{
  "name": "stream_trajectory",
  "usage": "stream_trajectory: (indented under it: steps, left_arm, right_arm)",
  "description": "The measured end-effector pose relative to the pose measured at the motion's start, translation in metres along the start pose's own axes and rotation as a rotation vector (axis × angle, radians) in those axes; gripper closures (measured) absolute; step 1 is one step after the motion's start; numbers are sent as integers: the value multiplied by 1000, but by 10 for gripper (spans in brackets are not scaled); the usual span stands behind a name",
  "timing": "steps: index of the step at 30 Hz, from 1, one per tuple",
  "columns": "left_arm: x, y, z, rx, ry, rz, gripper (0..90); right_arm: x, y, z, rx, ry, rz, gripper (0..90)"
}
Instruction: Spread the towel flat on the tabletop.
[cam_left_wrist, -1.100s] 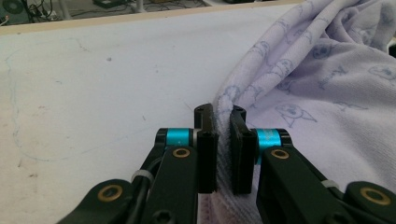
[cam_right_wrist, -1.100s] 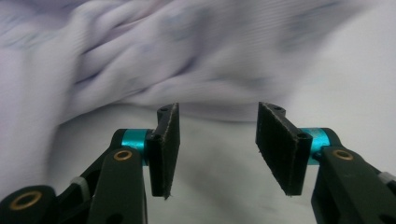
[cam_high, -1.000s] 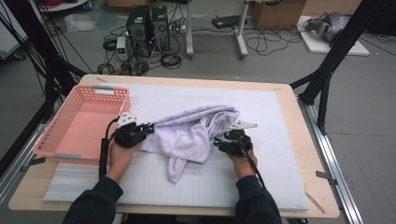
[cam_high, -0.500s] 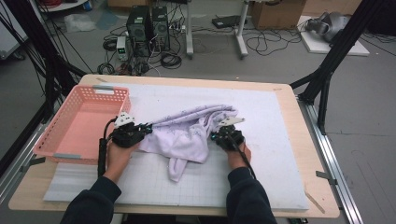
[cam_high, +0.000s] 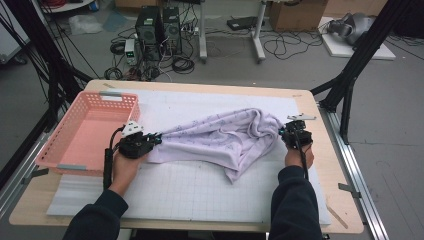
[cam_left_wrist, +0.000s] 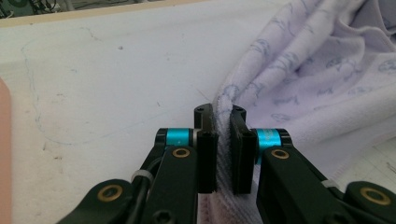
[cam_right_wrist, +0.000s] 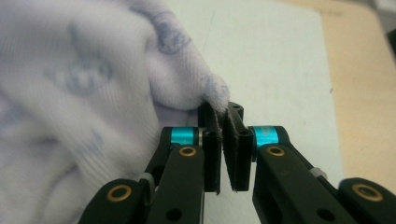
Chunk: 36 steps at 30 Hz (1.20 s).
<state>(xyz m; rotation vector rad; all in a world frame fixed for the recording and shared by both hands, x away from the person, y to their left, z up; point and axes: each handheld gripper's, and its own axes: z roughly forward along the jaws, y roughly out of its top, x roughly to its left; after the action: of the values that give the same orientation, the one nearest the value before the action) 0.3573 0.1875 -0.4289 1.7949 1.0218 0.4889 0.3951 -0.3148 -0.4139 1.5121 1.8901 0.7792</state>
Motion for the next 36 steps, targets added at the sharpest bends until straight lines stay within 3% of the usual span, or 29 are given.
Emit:
stream_trajectory:
  steps: [3,7,11,13,18,19,20,22,23,28,32,35,36]
  left_arm:
    - [-4,1,1,2,-13,18,832]
    - [-5,0,2,9,-18,20,831]
    - [-6,0,3,8,-17,15,830]
    - [-6,0,3,10,-20,17,830]
    - [-8,0,2,12,-25,20,830]
    - [-8,0,1,11,-29,22,830]
    - [-9,0,0,10,-31,24,829]
    - [-11,-3,-1,0,-39,25,829]
    - [-13,-5,-2,4,-43,29,829]
    - [-20,-14,-5,8,-63,39,828]
    - [-27,-22,-9,26,-91,53,825]
    - [-31,-24,-12,25,-114,37,804]
    - [-32,-24,-13,12,-116,21,746]
  right_arm:
    - [4,-4,-5,-63,16,5,642]
    - [22,-4,-22,-159,51,-12,589]
    - [53,-2,-35,-224,141,-110,559]
    - [67,-2,-35,-245,217,-118,543]
    - [108,-11,-9,-108,343,-181,530]
    - [113,-13,-3,-82,359,-186,588]
    - [116,-15,2,-46,386,-184,706]
    - [119,-18,6,-2,393,-216,846]
    - [119,-18,5,8,404,-209,867]
    - [112,-24,-16,-29,471,-246,882]
    - [97,-43,-42,-55,480,-261,884]
    - [85,-60,-65,-62,490,-268,884]
    - [80,-66,-72,-62,495,-270,884]
